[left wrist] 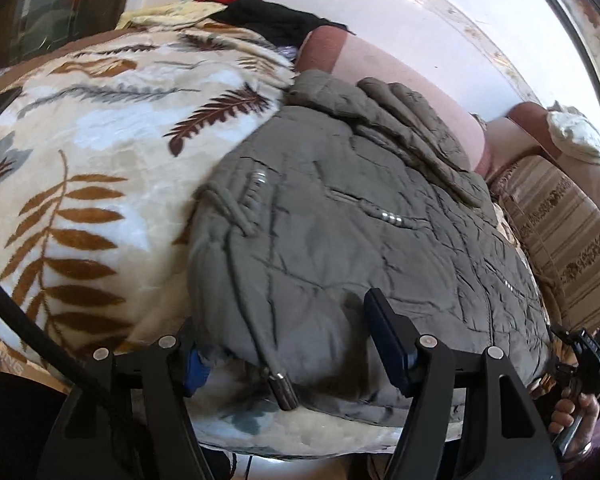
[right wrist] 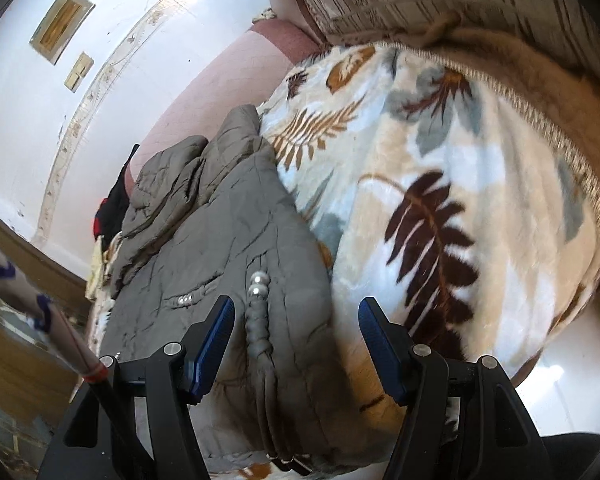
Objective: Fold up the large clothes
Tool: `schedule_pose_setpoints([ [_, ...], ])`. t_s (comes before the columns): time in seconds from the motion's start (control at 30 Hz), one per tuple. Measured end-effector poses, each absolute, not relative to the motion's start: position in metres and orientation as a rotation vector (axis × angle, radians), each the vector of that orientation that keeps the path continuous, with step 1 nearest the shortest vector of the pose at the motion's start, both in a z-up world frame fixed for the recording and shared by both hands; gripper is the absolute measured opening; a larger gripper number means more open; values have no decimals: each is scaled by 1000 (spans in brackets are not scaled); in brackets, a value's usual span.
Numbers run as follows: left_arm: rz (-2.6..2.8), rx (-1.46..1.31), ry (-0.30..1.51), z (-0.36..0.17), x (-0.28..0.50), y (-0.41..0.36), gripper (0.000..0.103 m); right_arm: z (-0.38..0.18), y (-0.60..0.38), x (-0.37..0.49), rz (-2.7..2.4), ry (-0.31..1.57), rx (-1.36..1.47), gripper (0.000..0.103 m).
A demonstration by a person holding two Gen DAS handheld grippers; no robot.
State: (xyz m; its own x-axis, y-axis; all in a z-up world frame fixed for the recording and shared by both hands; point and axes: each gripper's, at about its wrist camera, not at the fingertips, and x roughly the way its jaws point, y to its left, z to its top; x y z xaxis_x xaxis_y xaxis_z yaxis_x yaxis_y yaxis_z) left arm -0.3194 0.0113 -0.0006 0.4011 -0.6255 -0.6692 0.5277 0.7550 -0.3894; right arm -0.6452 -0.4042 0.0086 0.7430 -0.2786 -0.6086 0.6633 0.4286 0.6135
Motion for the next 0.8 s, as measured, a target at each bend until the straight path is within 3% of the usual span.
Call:
schedule_pose_setpoints([
  [0.1, -744, -88, 878, 2, -324, 6, 68, 0, -403, -645, -567, 453, 1015, 68],
  [0.2, -750, -79, 854, 5, -328, 5, 68, -5, -389, -640, -505, 453, 1035, 60],
  [0.27, -755, -61, 828, 7, -332, 3, 68, 1, -369, -630, -464, 459, 953, 54],
  [0.47, -742, 57, 703, 18, -349, -12, 70, 33, -321, -602, -427, 453, 634, 49],
  [0.73, -668, 29, 828, -4, -330, -13, 78, -3, -358, -613, -468, 477, 912, 51],
  [0.77, -669, 27, 837, -5, -330, -13, 78, -2, -351, -608, -435, 485, 887, 48],
  [0.8, -670, 40, 831, -5, -333, -15, 78, 1, -339, -600, -411, 506, 828, 37],
])
